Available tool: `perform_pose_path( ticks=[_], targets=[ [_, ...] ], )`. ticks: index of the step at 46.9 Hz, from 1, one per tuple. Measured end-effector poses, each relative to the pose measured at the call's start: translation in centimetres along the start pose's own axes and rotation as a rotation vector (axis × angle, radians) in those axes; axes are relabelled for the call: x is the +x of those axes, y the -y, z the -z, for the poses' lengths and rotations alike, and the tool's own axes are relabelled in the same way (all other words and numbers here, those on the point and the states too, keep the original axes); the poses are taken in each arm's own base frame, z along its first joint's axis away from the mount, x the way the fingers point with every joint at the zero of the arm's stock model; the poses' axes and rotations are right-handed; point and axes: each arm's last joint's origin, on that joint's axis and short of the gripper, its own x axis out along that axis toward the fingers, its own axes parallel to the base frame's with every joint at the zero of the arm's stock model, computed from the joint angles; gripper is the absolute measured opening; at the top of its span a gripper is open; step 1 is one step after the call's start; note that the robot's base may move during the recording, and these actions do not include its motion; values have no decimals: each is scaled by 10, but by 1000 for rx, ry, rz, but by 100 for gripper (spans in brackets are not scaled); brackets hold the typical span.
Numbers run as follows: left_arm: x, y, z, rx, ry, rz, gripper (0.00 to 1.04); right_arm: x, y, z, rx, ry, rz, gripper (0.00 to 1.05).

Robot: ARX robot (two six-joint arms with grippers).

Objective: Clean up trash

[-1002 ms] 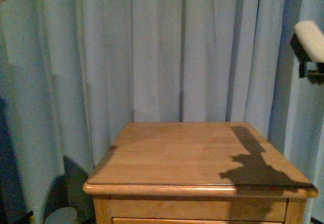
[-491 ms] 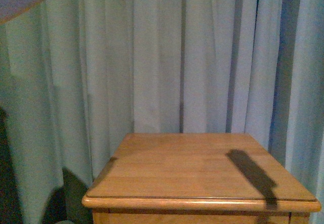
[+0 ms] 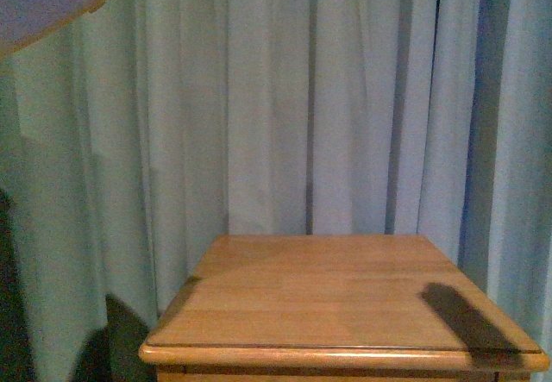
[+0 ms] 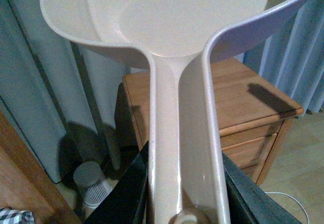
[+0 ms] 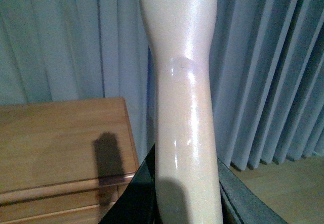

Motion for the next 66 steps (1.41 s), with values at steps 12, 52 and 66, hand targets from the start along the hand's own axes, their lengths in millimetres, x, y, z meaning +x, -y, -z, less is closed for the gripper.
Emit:
perform_pose_path(
  ticks=[12, 52, 66],
  targets=[
    [0, 0, 0, 0, 0, 0, 28, -6, 6, 7, 33, -12, 6, 20],
    [0, 1, 0, -1, -1, 11, 28, -6, 7, 10, 51, -33, 24, 20],
    [0, 1, 1, 0, 0, -1, 28, -6, 6, 10, 48, -35, 6, 20]
  ],
)
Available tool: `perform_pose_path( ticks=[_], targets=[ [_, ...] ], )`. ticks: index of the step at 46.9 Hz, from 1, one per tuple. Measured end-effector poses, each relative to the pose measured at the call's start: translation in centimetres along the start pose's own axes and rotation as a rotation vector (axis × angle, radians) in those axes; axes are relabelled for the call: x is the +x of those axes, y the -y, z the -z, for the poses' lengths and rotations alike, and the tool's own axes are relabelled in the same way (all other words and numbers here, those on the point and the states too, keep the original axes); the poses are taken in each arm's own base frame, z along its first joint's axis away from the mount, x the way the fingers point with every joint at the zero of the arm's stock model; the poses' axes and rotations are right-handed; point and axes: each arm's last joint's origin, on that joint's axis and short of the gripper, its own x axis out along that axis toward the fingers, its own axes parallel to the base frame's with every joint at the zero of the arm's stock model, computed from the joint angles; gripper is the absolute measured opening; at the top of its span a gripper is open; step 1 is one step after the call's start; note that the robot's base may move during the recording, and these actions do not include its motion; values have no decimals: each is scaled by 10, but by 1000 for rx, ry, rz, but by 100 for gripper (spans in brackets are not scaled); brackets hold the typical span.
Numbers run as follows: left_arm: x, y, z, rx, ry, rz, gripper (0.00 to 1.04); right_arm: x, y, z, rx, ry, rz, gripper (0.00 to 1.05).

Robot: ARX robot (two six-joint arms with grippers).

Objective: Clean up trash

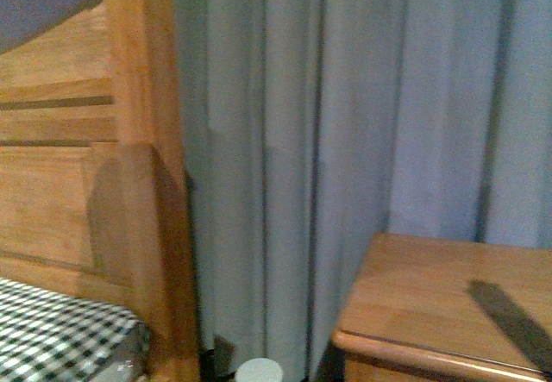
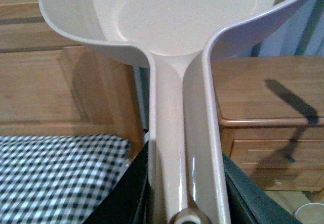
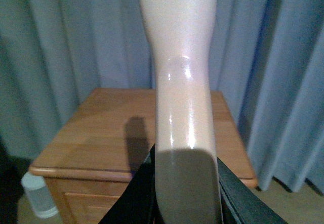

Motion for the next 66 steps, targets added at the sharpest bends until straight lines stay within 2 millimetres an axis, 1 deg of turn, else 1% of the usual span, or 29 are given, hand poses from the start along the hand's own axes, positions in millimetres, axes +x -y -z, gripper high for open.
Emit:
perform_pose_path(
  ticks=[66],
  targets=[
    [0, 0, 0, -1, -2, 2, 28, 0, 0, 0, 0, 0, 10, 19]
  ],
)
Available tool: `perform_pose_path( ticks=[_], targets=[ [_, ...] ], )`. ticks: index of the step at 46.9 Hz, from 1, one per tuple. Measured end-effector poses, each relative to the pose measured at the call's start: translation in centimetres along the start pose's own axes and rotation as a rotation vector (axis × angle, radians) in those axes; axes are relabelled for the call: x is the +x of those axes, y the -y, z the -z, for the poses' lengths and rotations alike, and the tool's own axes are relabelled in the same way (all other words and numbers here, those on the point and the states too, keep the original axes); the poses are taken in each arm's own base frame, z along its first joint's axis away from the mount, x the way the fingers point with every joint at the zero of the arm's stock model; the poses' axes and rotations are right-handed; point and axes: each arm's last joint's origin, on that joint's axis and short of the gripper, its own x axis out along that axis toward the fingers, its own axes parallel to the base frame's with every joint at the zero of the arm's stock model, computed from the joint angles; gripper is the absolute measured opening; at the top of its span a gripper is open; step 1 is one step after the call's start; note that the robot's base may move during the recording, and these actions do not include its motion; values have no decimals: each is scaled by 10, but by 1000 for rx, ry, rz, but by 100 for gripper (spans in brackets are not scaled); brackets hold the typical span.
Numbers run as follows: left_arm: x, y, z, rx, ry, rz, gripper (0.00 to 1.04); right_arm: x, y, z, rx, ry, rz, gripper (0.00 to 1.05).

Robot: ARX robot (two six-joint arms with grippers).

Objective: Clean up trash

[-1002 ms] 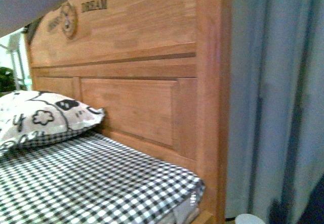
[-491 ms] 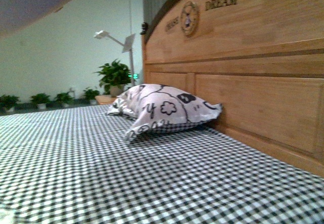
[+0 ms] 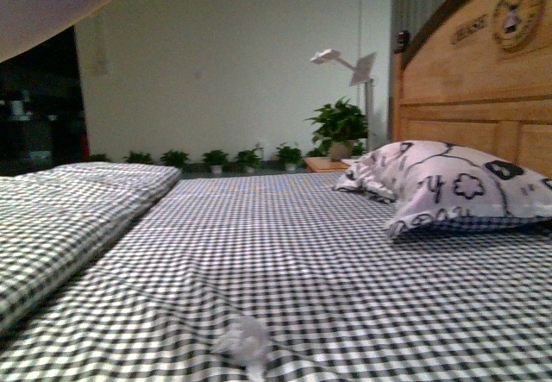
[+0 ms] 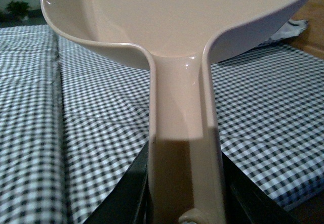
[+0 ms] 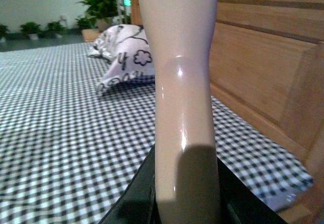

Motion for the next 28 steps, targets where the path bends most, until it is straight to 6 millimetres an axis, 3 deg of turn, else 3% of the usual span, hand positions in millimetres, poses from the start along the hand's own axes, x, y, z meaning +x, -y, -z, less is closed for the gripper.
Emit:
perform_pose_path(
  ticks=[23, 28],
  targets=[
    [-1, 0, 0, -2, 2, 2, 28, 0, 0, 0, -1, -1, -1, 19],
    [1, -1, -2, -77, -171, -9, 28, 0, 0, 0, -1, -1, -2, 19]
  ],
)
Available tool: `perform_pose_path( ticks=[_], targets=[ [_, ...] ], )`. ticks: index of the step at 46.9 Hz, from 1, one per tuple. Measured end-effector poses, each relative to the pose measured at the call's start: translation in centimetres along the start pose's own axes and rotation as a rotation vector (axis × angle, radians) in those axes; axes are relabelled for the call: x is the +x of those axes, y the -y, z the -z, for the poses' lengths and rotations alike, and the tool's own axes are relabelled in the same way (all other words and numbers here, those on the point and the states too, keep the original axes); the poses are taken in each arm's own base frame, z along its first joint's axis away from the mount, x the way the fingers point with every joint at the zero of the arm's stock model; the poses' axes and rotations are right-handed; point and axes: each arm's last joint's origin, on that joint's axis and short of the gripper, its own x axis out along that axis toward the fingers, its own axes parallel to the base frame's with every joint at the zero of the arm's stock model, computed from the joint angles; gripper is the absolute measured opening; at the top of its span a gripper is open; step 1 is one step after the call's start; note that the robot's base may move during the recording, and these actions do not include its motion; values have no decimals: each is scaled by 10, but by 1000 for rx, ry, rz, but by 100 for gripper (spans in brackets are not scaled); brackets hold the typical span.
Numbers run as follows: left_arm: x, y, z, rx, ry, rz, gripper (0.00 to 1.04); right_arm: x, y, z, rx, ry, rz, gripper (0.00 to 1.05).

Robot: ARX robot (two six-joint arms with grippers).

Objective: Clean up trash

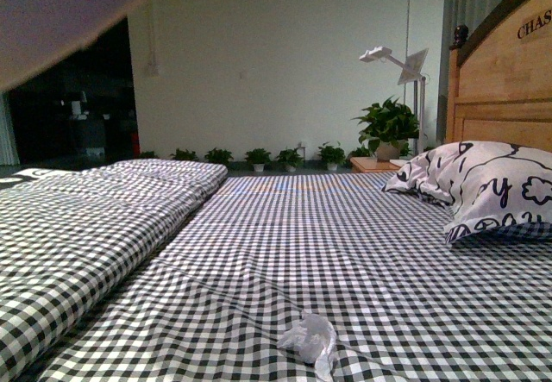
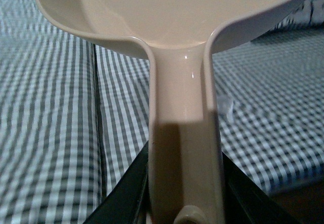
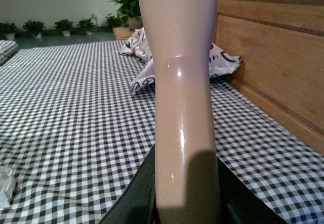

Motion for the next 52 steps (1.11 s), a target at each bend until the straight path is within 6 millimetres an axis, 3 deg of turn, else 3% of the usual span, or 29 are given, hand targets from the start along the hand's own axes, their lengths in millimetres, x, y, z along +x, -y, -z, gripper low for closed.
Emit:
perform_pose_path(
  ticks=[4, 10, 17, 23, 30, 52],
  targets=[
    [6, -5, 4, -51, -142, 27, 28, 0, 0, 0, 0, 0, 0, 19],
    [22, -20, 5, 24, -174, 142, 28, 0, 0, 0, 0, 0, 0, 19],
    [40, -50, 4, 249, -213, 145, 28, 0, 0, 0, 0, 0, 0, 19],
    [68, -81, 13, 463, -294, 179, 28, 0, 0, 0, 0, 0, 0, 19],
    [94, -102, 15, 642, -306, 217, 28, 0, 0, 0, 0, 0, 0, 19],
    [142, -105, 42, 721, -316, 375, 28, 0, 0, 0, 0, 0, 0, 19]
  ],
)
